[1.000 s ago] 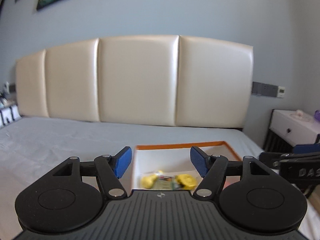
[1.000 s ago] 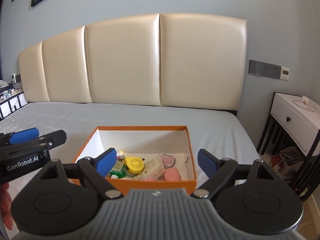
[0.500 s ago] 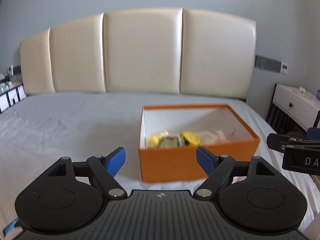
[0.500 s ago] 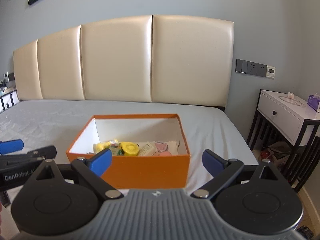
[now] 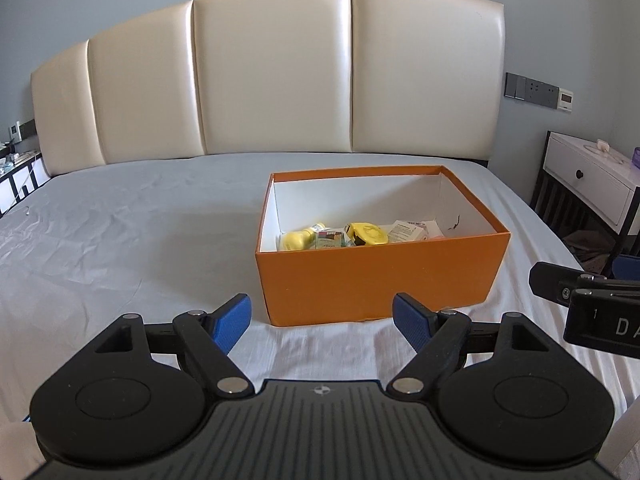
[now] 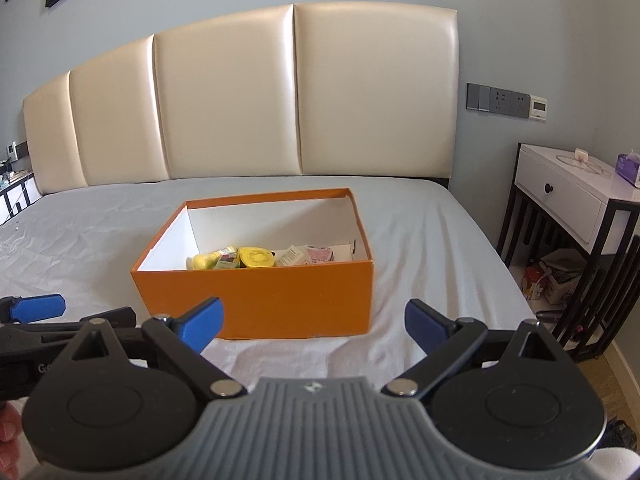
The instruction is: Organize rigid objects
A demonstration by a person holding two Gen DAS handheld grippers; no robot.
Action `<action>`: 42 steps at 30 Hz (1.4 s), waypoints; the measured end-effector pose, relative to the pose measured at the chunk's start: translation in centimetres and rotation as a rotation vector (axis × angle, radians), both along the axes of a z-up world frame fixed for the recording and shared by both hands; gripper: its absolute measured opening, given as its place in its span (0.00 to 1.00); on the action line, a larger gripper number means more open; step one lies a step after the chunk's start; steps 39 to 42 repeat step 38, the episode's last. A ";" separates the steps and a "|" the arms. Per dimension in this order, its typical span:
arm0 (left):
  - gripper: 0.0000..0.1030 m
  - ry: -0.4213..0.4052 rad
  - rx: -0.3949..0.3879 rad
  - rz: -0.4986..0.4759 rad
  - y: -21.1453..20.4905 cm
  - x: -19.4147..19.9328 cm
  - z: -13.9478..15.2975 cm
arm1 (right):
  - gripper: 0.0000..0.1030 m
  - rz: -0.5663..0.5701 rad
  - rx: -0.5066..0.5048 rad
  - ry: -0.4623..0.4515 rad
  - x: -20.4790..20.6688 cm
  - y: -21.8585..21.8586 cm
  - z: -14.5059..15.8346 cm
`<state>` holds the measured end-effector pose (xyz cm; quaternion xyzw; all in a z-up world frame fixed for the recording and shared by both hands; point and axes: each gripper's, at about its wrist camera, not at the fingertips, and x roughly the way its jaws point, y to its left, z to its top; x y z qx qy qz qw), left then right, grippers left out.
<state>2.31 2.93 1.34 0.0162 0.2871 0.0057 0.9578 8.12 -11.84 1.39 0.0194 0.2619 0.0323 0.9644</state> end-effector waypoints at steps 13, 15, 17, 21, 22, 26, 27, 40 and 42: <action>0.91 0.006 -0.010 -0.011 -0.4 -0.4 -0.2 | 0.93 -0.003 0.003 0.004 0.0 -0.1 -0.1; 0.91 0.004 -0.008 -0.008 -0.4 -0.4 -0.2 | 0.93 -0.001 -0.003 0.002 -0.1 0.0 -0.1; 0.91 0.004 -0.011 -0.006 -0.3 -0.3 -0.2 | 0.93 0.001 -0.008 0.002 -0.1 0.1 -0.1; 0.91 0.004 -0.013 -0.005 -0.1 -0.3 -0.2 | 0.93 0.002 -0.009 0.006 -0.2 0.3 -0.2; 0.91 0.005 -0.014 -0.005 0.1 -0.3 -0.2 | 0.93 0.002 -0.009 0.008 -0.2 0.3 -0.2; 0.91 0.005 -0.010 -0.005 0.2 -0.3 -0.2 | 0.93 0.005 -0.019 0.011 -0.1 0.4 -0.3; 0.91 0.006 -0.007 -0.006 0.2 -0.2 -0.2 | 0.93 0.006 -0.019 0.012 -0.1 0.4 -0.2; 0.91 0.004 -0.009 -0.006 0.1 -0.5 -0.2 | 0.93 0.006 -0.020 0.020 0.0 0.4 -0.4; 0.91 0.004 -0.009 -0.006 0.1 -0.5 -0.2 | 0.93 0.006 -0.020 0.020 0.0 0.4 -0.4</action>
